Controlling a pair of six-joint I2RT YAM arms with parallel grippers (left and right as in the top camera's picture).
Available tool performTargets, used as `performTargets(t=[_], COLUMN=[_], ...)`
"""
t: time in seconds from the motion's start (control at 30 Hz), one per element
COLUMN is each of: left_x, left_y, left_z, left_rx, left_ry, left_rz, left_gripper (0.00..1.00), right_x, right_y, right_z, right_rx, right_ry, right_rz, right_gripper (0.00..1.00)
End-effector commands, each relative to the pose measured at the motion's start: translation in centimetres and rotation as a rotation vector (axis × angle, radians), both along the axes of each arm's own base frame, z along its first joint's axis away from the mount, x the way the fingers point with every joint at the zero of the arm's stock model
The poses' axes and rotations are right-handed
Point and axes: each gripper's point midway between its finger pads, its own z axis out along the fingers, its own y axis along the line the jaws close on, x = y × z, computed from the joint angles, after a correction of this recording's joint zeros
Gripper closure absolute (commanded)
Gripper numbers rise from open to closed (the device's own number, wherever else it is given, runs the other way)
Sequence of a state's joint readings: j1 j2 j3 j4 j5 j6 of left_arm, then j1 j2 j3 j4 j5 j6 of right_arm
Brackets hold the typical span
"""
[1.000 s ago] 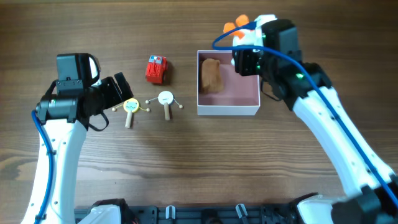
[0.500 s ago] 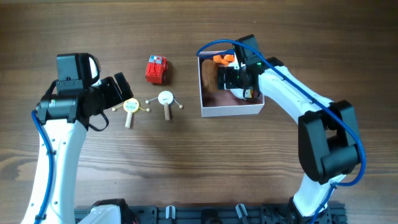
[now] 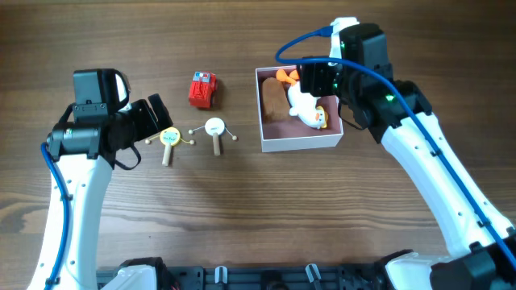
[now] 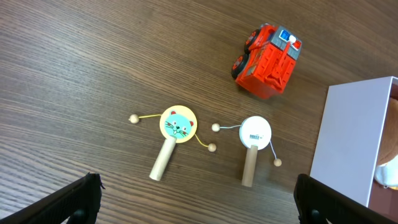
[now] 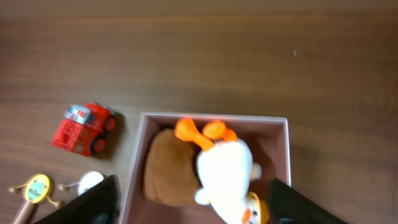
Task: Pack container
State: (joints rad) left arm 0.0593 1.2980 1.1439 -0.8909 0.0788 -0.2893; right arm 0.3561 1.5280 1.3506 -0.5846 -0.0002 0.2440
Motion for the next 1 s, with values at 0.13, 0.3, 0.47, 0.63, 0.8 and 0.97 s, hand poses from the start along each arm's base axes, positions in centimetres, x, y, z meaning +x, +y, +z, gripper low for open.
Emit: performTargets(t=[0.13, 0.3, 0.47, 0.63, 0.8, 0.97], left_x=[0.3, 0.4, 1.7, 2.2, 3.8, 7.3], left_y=[0.3, 0.3, 0.2, -1.6, -2.4, -4.8], left_z=[0.5, 0.6, 1.4, 1.7, 2.8, 3.6], left_rx=[0.013, 0.013, 0.01, -0.05, 0.022, 0.11], left_ry=[-0.013, -0.018, -0.078, -0.108, -0.11, -0.03], left_rz=[-0.011, -0.01, -0.014, -0.104, -0.165, -0.296], left_gripper=[0.0, 0.0, 0.0, 0.0, 0.01, 0.0], right_x=[-1.0, -2.8, -4.0, -5.6, -6.0, -6.0], right_y=[-1.2, -6.4, -16.7, -23.8, -25.2, -25.2], right_z=[-3.9, -1.9, -1.3, -2.6, -2.8, -2.8], right_rx=[-0.061, -0.014, 0.06, 0.212, 0.236, 0.236], right_ry=[0.131, 0.167, 0.216, 0.291, 0.296, 0.296], right_rz=[-0.043, -0.197, -0.506, -0.705, -0.767, -0.767], right_gripper=[0.31, 0.27, 0.15, 0.01, 0.0, 0.0])
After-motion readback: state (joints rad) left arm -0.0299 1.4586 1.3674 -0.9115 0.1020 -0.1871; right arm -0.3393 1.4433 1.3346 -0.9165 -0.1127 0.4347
